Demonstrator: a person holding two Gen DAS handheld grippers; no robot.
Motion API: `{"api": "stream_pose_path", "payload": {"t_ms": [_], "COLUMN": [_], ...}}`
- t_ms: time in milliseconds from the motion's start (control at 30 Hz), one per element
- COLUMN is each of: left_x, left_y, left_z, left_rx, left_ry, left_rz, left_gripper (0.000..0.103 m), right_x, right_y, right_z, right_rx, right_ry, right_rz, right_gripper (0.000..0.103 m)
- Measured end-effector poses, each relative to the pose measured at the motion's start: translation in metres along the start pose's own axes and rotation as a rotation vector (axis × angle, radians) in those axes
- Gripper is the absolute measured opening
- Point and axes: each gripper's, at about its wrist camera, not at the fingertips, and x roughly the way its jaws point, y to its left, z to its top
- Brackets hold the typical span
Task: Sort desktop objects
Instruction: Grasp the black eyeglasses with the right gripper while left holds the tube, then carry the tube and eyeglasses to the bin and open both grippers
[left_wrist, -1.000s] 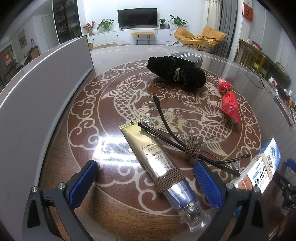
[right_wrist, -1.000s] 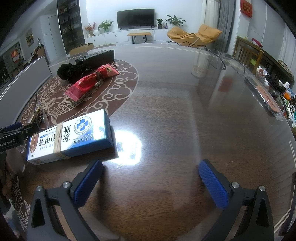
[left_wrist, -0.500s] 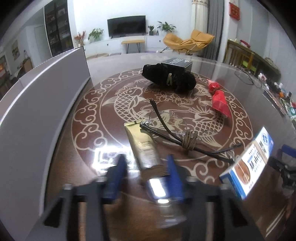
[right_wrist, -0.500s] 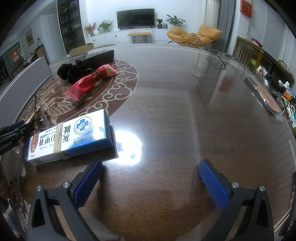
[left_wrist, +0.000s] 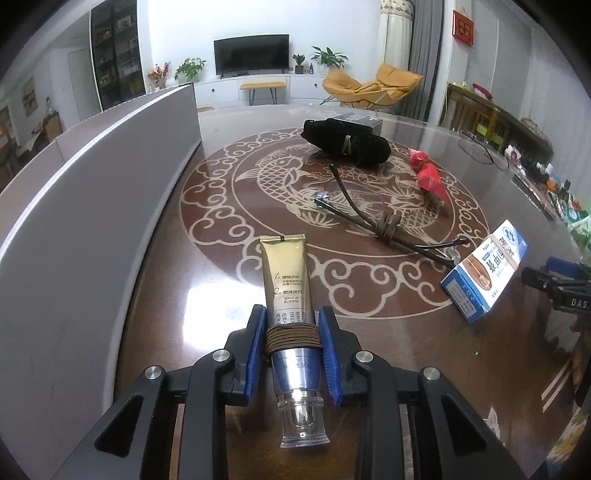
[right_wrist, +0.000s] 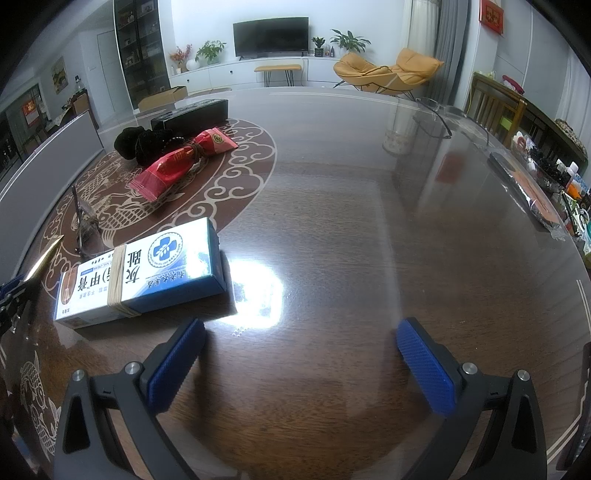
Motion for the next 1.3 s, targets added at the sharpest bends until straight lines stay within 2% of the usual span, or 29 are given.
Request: {"api": "stream_pose_path", "payload": {"t_ms": [33,233,367,400,467,533,600,667,733,800,833,933,1033,1067,1100,1167,1233,1300], "left_x": [0.000,0.000,0.000,0.000,0.000,0.000,0.000,0.000,0.000,0.000,0.000,-0.003,-0.008,-0.009,-0.011,-0.015,-0.024,-0.040], "left_y": [-0.001,0.000,0.000,0.000,0.000,0.000,0.000,0.000,0.000,0.002,0.003,0.008,0.013,0.015,0.016,0.019,0.021,0.020], "left_z": [0.000,0.000,0.000,0.000,0.000,0.000,0.000,0.000,0.000,0.000,0.000,-0.003,-0.007,-0.009,-0.011,-0.014,-0.015,-0.015], "left_rx": [0.005,-0.001,-0.002,-0.002,-0.002,-0.001,-0.001,-0.001,-0.002,-0.009,-0.017,-0.041,-0.068,-0.073,-0.078,-0.089,-0.105,-0.113], "left_ry": [0.000,-0.001,-0.001,-0.001,0.000,-0.001,-0.001,-0.001,-0.001,-0.002,-0.004,-0.003,-0.002,-0.003,-0.004,-0.008,-0.025,-0.062], "left_rz": [0.006,-0.003,-0.004,-0.004,-0.004,-0.004,-0.004,-0.004,-0.005,-0.012,-0.018,-0.034,-0.059,-0.069,-0.079,-0.091,-0.108,-0.120], "left_gripper": [0.029,0.029,0.029,0.029,0.029,0.029,0.029,0.029,0.029,0.028,0.028,0.028,0.028,0.028,0.028,0.028,0.028,0.028], "right_x": [-0.009,-0.018,-0.021,-0.015,-0.005,0.009,0.009,-0.005,-0.021,-0.024,-0.019,0.007,0.035,0.037,0.040,0.038,0.033,0.019], "right_y": [-0.005,-0.006,0.032,0.046,0.050,0.037,0.017,0.021,0.057,0.107,0.125,0.169,0.189,0.192,0.196,0.201,0.200,0.189], "right_z": [-0.009,-0.015,-0.019,-0.015,-0.002,0.018,0.035,0.044,0.051,0.054,0.055,0.063,0.066,0.065,0.063,0.056,0.053,0.052], "right_rx": [0.000,0.045,-0.067,-0.122,-0.142,-0.081,0.027,0.036,-0.113,-0.307,-0.370,-0.500,-0.554,-0.563,-0.576,-0.616,-0.604,-0.567], "right_ry": [0.000,0.004,0.043,0.056,0.042,0.034,0.028,-0.020,-0.076,-0.067,-0.045,0.036,0.117,0.130,0.151,0.159,0.167,0.133], "right_rz": [0.000,0.047,0.093,0.081,0.060,-0.036,-0.083,-0.016,0.122,0.279,0.306,0.332,0.325,0.342,0.368,0.356,0.360,0.371], "right_gripper": [0.103,0.103,0.103,0.103,0.102,0.102,0.093,0.092,0.092,0.091,0.089,0.079,0.073,0.061,0.042,0.027,0.026,0.026]}}
